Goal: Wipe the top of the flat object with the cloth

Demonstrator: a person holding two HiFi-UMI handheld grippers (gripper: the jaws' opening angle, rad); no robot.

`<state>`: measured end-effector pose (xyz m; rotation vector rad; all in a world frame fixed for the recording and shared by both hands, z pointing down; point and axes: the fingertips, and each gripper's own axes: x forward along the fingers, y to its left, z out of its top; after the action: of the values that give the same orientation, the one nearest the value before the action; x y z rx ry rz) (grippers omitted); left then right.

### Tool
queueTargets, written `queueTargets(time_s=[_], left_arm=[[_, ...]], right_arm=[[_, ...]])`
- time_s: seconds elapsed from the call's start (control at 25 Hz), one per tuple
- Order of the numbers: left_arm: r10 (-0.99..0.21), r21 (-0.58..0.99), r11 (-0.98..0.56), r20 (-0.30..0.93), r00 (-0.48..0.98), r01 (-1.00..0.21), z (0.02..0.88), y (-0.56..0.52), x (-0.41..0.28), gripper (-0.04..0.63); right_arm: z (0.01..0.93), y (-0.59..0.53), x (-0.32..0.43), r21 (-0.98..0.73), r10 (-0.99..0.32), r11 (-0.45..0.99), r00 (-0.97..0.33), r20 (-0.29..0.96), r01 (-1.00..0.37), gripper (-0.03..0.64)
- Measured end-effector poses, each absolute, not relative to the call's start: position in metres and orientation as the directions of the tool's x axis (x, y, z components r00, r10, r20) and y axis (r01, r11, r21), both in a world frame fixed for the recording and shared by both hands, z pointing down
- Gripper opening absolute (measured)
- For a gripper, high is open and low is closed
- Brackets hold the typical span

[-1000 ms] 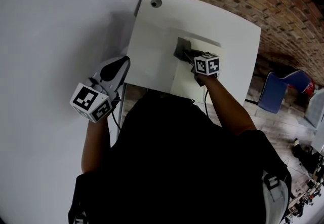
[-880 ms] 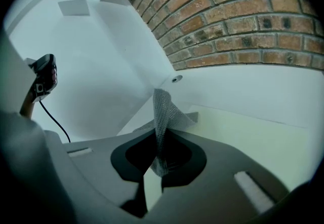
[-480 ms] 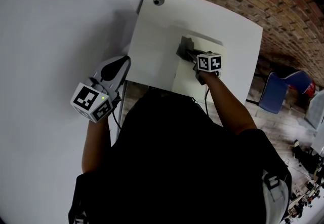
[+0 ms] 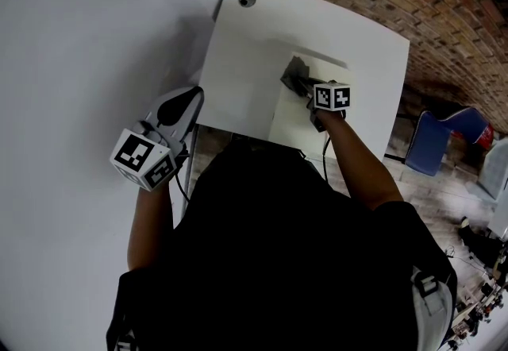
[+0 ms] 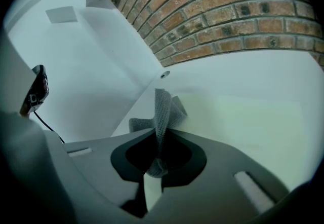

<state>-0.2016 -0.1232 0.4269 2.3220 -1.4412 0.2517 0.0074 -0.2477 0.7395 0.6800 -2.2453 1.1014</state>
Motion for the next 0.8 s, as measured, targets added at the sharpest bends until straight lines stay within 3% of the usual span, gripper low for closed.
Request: queueTargets(time_s=[0.8], left_arm=[[-0.795, 0.237, -0.434, 0.352, 0.493, -0.869, 0.428, -0.124, -0.18, 0.002]], right_arm=[[0.746, -0.254, 0.061, -0.558, -0.265, 0.44, -0.695, 0.669, -0.704, 0.014]])
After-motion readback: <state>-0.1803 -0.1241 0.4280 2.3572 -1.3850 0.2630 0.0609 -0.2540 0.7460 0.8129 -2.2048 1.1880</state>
